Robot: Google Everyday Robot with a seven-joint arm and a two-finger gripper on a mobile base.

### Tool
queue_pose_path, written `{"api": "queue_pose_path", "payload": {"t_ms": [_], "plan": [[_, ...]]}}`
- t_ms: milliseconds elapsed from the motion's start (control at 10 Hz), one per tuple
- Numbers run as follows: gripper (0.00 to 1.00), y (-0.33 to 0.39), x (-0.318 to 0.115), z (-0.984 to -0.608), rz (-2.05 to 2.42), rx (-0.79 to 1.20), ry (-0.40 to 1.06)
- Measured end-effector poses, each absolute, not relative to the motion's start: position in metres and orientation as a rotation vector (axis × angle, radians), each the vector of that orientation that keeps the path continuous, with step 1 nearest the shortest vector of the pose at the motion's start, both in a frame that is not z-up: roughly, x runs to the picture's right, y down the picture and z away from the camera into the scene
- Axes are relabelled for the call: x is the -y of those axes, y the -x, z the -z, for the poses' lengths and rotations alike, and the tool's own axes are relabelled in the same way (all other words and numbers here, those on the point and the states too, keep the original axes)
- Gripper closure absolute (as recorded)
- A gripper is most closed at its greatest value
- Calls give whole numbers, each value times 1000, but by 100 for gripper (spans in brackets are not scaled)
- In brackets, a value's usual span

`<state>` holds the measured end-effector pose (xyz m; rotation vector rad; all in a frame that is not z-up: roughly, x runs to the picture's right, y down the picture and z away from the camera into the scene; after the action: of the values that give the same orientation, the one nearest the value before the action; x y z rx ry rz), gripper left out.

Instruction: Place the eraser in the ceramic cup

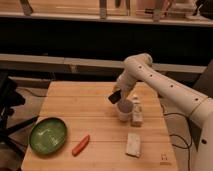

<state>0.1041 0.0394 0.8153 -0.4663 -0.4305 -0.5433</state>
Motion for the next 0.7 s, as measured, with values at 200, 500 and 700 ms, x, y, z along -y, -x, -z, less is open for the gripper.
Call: {"api": "queue_pose_path", "payload": {"t_ms": [200, 500, 700], "plan": [[100, -110, -43, -812, 534, 433, 468], [100, -116, -47, -809, 518, 431, 474], [100, -122, -50, -807, 510, 428, 483]]}}
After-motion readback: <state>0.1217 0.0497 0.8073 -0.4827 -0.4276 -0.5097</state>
